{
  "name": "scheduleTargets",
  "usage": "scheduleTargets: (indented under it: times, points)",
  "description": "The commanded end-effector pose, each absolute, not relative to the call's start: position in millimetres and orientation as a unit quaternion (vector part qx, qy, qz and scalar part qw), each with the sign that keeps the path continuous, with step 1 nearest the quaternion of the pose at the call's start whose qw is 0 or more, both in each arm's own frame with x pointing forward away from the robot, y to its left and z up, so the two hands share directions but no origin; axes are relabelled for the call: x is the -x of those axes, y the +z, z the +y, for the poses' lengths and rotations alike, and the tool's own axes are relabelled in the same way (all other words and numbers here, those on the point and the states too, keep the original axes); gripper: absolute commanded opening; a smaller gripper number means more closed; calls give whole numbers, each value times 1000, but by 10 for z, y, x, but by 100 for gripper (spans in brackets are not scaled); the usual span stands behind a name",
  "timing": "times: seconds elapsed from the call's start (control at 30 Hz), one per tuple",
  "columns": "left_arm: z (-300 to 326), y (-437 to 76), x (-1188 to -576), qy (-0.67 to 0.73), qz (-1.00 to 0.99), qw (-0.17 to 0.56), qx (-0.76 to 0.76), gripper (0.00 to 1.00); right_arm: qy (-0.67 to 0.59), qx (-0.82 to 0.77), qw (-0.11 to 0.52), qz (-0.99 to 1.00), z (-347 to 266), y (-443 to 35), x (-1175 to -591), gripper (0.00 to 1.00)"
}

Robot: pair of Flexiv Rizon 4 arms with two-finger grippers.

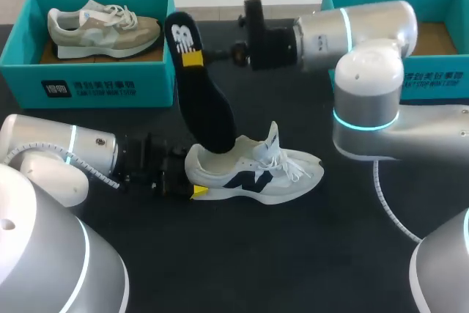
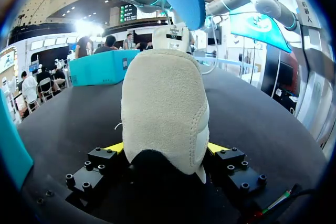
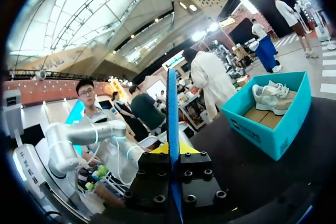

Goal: Take the shoe out of the shoebox, open the shoe tongue, remove and reinsert the insole, then place the shoe into the shoebox

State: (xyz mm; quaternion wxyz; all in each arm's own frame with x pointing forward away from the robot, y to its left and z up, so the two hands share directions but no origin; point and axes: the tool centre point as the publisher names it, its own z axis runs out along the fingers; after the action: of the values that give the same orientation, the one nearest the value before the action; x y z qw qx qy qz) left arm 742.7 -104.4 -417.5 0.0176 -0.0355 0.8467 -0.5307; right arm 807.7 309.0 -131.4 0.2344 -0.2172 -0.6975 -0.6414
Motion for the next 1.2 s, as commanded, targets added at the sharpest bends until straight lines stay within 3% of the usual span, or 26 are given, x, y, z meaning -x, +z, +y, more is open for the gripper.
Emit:
scheduleTargets:
  times: [0.03, 0.67, 1.2]
  points:
    - [-1072, -4234, -7406, -530, 847, 17, 35, 0, -641, 230, 235, -693, 2987, -1120, -8039, 0]
    - [-1072, -4234, -7406, -530, 847, 17, 35, 0, -622, 268, 258, -689, 2531, -661, -7929, 0]
    - [-1072, -4234, -7406, -530, 847, 17, 35, 0, -622, 268, 258, -689, 2531, -661, -7929, 0]
